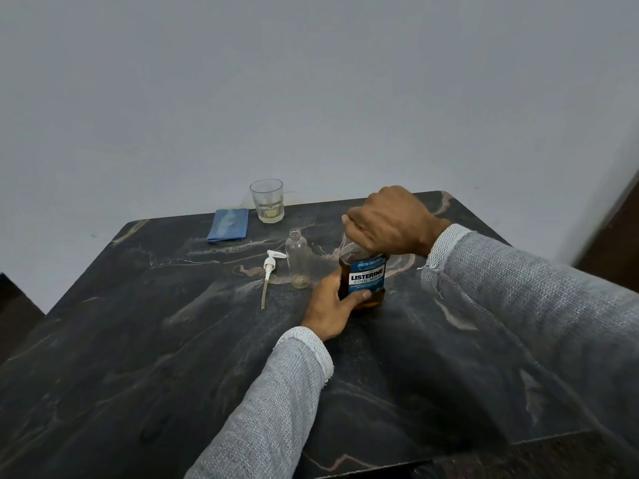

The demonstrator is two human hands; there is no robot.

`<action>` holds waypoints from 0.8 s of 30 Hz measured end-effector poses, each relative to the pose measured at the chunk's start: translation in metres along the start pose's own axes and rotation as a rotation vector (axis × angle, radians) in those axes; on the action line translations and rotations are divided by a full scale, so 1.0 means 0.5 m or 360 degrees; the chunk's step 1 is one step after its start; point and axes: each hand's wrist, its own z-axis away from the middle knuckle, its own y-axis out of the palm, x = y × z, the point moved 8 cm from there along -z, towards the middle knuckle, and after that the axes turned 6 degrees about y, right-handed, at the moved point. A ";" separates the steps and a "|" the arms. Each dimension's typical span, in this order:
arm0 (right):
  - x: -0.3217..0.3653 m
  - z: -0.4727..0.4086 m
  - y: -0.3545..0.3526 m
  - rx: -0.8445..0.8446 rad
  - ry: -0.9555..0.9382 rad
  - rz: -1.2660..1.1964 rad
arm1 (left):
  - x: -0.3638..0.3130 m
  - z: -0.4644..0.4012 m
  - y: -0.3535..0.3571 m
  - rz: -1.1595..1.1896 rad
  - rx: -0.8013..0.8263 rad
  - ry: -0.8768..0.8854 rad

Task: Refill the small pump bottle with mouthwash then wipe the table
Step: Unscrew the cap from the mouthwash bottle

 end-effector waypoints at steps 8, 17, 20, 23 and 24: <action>0.017 0.003 -0.011 -0.0031 -0.0290 -0.0124 | 0.003 -0.005 0.000 0.0026 0.0111 -0.0051; -0.041 0.012 0.008 0.0105 0.0089 -0.0573 | 0.001 -0.003 0.005 0.0019 0.0123 -0.0023; -0.041 0.022 0.011 0.0246 0.0084 -0.0771 | -0.001 -0.006 0.004 0.0011 0.0131 -0.0022; -0.037 0.034 0.009 0.0419 0.0065 -0.0997 | -0.002 -0.005 0.006 0.0060 0.0131 -0.0021; -0.038 0.039 0.007 0.0464 0.0073 -0.1059 | -0.004 -0.003 0.007 0.0098 0.0130 -0.0018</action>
